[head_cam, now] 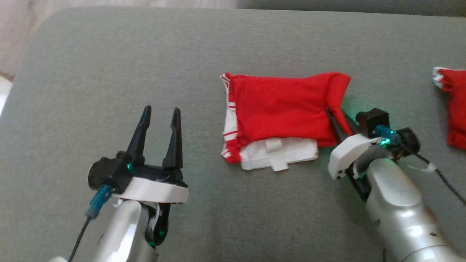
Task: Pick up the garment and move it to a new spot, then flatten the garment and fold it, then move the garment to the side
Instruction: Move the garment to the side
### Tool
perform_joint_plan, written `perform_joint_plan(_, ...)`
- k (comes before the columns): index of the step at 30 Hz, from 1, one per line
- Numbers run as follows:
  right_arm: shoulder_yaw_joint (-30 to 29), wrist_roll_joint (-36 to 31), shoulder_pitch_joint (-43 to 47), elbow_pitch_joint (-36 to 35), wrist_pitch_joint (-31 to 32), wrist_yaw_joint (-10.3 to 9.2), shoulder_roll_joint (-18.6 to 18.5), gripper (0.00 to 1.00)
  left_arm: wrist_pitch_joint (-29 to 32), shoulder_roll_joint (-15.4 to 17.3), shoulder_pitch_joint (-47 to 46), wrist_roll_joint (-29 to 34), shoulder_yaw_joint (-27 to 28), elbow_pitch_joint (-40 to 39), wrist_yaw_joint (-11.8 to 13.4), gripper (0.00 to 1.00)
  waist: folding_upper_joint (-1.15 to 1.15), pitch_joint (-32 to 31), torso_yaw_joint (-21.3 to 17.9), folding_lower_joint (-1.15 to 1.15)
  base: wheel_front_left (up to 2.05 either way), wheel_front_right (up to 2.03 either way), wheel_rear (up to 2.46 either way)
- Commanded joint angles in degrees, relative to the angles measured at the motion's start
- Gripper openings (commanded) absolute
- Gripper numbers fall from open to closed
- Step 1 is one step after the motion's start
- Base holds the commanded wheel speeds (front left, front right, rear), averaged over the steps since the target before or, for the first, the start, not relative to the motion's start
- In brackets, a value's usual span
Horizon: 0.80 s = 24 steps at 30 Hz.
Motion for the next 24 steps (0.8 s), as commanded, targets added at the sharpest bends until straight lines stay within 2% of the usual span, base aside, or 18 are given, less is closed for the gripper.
perform_joint_plan(1,0.08,-2.43,-1.86,-2.32,-1.23,-0.04,-0.71,0.0,-0.28,0.42,-2.89,0.08,0.65,-2.38,0.23,1.0,0.0,-0.48,-1.6,0.0,0.0,0.0,0.0)
perform_joint_plan(5,-1.05,-6.08,-2.08,-5.03,-1.86,-0.04,-2.73,0.0,-0.28,0.42,-3.48,-0.05,-1.26,-2.96,0.47,1.0,0.0,-0.85,-4.23,0.0,0.0,0.0,0.0)
perform_joint_plan(10,-1.44,-8.61,-2.23,-10.08,-1.48,-0.04,-7.15,0.0,-0.28,0.42,-4.57,-0.95,-3.07,-4.04,1.48,1.0,0.0,-0.76,-7.86,0.0,0.0,0.0,0.0)
perform_joint_plan(21,-2.59,-2.94,-3.21,-20.77,6.26,-0.04,-22.33,0.0,-0.28,0.42,-6.7,-0.93,-4.95,-5.53,2.03,1.0,0.0,2.13,-13.14,0.0,0.0,0.0,0.0)
perform_joint_plan(22,-2.59,-2.94,-3.21,-20.77,6.26,-0.04,-22.33,0.0,-0.28,0.42,-6.7,-0.93,-4.95,-5.53,2.03,1.0,0.0,2.13,-13.14,0.0,0.0,0.0,0.0)
perform_joint_plan(24,-3.03,-1.89,-3.39,-21.6,7.48,-0.04,-24.83,0.0,-0.28,0.42,-7.02,-0.83,-5.03,-5.48,1.88,1.0,0.0,2.93,-13.5,0.0,0.0,0.0,0.0)
